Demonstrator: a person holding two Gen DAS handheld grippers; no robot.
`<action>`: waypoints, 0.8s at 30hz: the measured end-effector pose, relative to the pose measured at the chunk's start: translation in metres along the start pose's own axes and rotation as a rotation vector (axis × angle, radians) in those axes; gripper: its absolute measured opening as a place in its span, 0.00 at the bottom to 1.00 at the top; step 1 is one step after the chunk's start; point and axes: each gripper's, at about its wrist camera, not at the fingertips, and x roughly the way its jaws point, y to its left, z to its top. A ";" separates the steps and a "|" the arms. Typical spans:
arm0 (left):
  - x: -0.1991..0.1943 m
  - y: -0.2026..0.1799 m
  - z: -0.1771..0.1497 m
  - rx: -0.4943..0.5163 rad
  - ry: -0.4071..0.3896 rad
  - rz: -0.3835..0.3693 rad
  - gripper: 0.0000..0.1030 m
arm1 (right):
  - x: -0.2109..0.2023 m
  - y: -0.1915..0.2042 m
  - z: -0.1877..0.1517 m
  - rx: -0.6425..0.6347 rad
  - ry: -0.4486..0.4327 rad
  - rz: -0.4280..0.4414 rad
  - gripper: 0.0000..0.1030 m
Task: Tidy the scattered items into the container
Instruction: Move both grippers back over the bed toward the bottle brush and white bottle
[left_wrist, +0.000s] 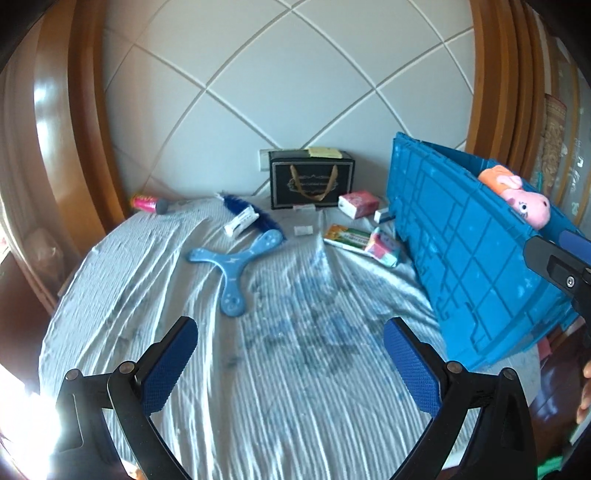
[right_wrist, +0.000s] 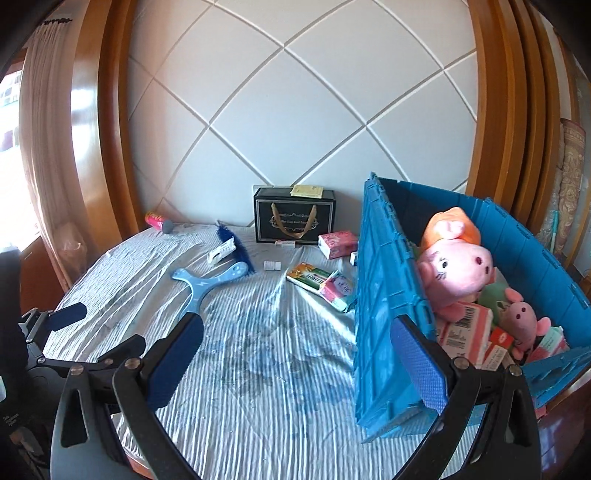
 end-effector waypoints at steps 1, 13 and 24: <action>0.007 0.008 -0.002 -0.012 0.014 0.008 0.99 | 0.009 0.004 0.000 -0.006 0.018 0.007 1.00; 0.101 0.070 0.012 -0.103 0.138 0.151 0.99 | 0.156 0.009 0.002 -0.011 0.193 0.113 1.00; 0.205 0.106 0.057 -0.060 0.220 0.144 0.99 | 0.258 0.007 0.029 0.051 0.296 0.057 1.00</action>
